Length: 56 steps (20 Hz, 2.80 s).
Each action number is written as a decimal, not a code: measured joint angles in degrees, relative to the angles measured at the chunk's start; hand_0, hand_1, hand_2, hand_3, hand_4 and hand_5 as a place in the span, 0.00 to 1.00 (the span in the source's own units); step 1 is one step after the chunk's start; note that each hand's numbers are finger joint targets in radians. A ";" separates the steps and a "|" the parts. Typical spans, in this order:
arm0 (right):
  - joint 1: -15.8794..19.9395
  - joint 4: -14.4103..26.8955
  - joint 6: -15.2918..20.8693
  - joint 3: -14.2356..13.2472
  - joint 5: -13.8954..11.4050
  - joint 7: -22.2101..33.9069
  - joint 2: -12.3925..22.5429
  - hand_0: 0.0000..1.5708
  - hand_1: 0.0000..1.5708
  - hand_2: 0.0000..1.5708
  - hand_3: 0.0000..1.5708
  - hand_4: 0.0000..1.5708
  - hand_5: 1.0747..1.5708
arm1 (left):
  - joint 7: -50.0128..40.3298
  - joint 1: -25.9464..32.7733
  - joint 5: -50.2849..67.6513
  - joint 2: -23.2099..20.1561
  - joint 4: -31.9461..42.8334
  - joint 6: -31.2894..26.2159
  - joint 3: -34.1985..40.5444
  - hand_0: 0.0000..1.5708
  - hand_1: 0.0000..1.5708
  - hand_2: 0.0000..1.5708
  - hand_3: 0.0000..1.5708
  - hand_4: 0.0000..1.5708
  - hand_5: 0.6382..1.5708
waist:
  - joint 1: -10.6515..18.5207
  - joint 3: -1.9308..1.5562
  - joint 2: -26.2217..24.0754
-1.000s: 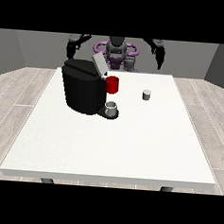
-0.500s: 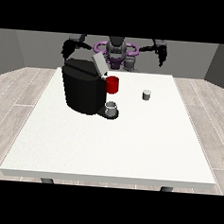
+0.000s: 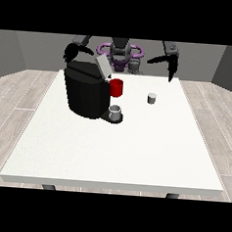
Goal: Insert the coffee pod into the coffee machine and close the lid
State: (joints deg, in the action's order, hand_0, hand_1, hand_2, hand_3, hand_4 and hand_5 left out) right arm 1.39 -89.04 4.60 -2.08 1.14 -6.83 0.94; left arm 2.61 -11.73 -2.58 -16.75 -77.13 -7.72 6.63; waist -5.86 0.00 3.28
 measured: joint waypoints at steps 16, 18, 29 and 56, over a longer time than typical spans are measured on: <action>8.09 3.22 3.37 0.48 -1.11 3.78 0.43 0.00 0.00 0.00 0.00 0.25 1.00 | 2.17 -12.87 -7.76 -3.14 21.55 0.60 0.52 0.00 0.00 0.07 0.00 0.00 1.00 | -0.95 0.02 6.25; 8.62 4.01 3.52 0.70 -1.53 4.41 0.48 0.00 0.00 0.00 0.00 0.27 1.00 | 2.89 -13.63 -9.37 -2.78 23.51 1.25 -0.26 0.00 0.00 0.24 0.00 0.00 1.00 | -1.04 0.02 6.50; 9.44 8.53 3.99 -0.23 -2.43 4.90 1.39 0.00 0.00 0.00 0.00 0.25 1.00 | 3.29 -16.52 -16.87 -3.69 31.66 3.22 -2.73 0.40 0.40 0.48 0.31 0.00 1.00 | -0.88 0.02 5.01; 10.89 8.34 4.54 0.55 -0.50 3.75 0.38 0.00 0.00 0.00 0.00 0.27 1.00 | 11.69 -23.22 -33.18 -4.48 44.86 18.70 -5.46 0.81 0.81 0.89 0.87 0.32 1.00 | -3.43 -0.15 7.71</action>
State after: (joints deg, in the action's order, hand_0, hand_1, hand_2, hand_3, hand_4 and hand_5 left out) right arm 12.28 -80.70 9.14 -1.53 0.64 -3.08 1.32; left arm 14.30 -34.95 -35.76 -21.23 -32.27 10.98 1.18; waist -9.29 -0.15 10.99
